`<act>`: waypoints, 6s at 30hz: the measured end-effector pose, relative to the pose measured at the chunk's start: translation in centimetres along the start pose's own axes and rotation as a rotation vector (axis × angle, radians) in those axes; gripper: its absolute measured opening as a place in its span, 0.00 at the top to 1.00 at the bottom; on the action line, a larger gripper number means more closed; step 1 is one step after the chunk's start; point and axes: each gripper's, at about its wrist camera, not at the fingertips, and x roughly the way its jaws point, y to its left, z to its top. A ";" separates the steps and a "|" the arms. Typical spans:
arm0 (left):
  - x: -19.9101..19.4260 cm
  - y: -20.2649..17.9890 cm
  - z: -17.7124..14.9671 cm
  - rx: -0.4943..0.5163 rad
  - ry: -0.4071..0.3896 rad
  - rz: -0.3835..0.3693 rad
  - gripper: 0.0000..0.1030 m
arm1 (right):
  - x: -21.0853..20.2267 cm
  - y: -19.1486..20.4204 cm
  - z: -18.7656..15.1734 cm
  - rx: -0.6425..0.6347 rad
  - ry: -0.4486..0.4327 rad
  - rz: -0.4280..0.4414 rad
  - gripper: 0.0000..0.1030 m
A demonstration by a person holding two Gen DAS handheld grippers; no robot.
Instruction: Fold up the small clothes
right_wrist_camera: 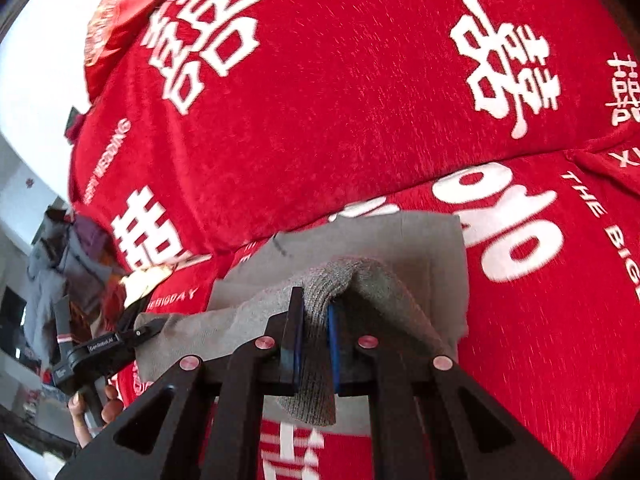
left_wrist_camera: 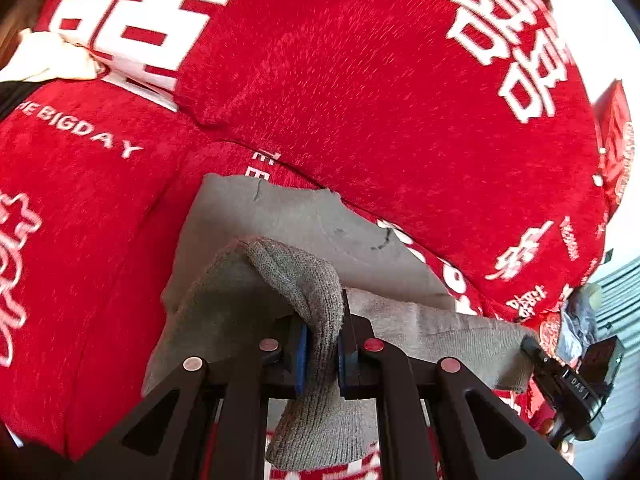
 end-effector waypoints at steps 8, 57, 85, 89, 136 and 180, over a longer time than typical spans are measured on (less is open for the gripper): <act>7.2 -0.1 5.2 -0.014 0.047 0.070 0.88 | 6.8 -1.1 4.6 0.004 0.047 -0.086 0.89; 8.2 1.0 0.4 0.315 0.133 0.086 0.12 | 11.6 -3.2 2.5 -0.369 0.087 -0.308 0.41; 10.6 -4.1 -2.2 0.584 0.235 0.083 0.12 | 13.4 -2.2 0.6 -0.534 0.204 -0.168 0.39; 15.2 -6.6 -1.6 0.695 0.255 0.203 0.12 | 18.3 -0.8 1.2 -0.605 0.240 -0.303 0.39; 9.5 -3.6 -4.6 0.368 0.044 0.377 0.11 | 16.2 5.8 -5.5 -0.488 0.242 -0.444 0.30; 1.7 1.7 -9.6 0.263 0.029 0.276 0.01 | 4.6 -2.0 -8.4 -0.333 0.157 -0.380 0.20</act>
